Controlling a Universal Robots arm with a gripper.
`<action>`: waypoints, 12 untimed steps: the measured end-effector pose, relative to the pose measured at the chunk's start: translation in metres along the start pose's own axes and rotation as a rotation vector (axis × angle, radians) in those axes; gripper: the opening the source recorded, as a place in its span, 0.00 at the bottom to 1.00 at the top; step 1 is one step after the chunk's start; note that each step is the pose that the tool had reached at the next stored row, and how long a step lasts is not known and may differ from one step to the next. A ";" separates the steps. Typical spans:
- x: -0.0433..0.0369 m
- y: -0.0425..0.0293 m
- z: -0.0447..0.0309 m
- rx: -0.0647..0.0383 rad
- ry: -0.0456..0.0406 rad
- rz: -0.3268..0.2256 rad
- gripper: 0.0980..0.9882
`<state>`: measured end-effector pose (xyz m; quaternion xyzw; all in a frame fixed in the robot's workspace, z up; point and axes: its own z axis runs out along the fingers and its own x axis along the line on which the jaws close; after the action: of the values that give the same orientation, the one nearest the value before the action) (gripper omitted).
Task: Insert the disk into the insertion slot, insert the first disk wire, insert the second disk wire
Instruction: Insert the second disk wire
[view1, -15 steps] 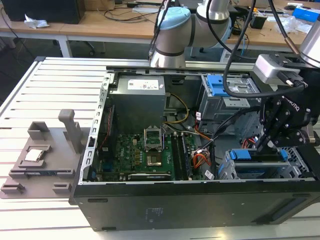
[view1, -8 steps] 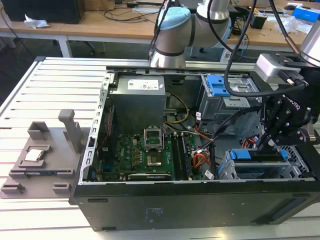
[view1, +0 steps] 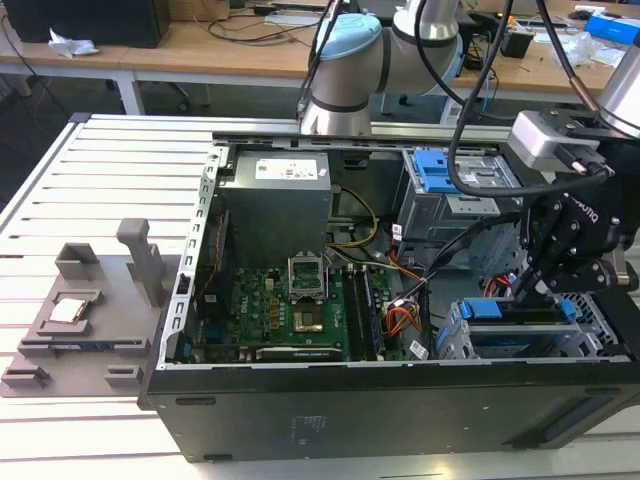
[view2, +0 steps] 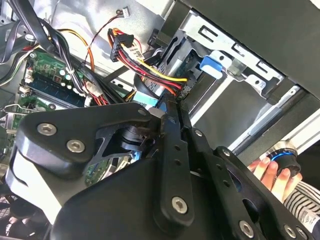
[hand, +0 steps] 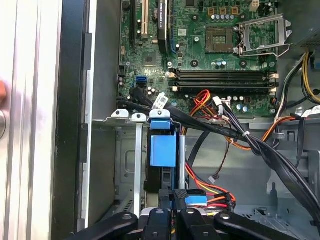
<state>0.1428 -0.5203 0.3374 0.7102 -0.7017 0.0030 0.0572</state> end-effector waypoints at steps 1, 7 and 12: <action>0.0003 -0.0001 0.0005 0.000 -0.0011 0.000 0.05; 0.0017 -0.0001 0.0020 0.000 -0.0032 0.000 0.05; 0.0022 0.0001 -0.0018 0.000 -0.0051 0.000 0.14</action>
<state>0.1429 -0.5223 0.3394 0.7103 -0.7017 0.0013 0.0553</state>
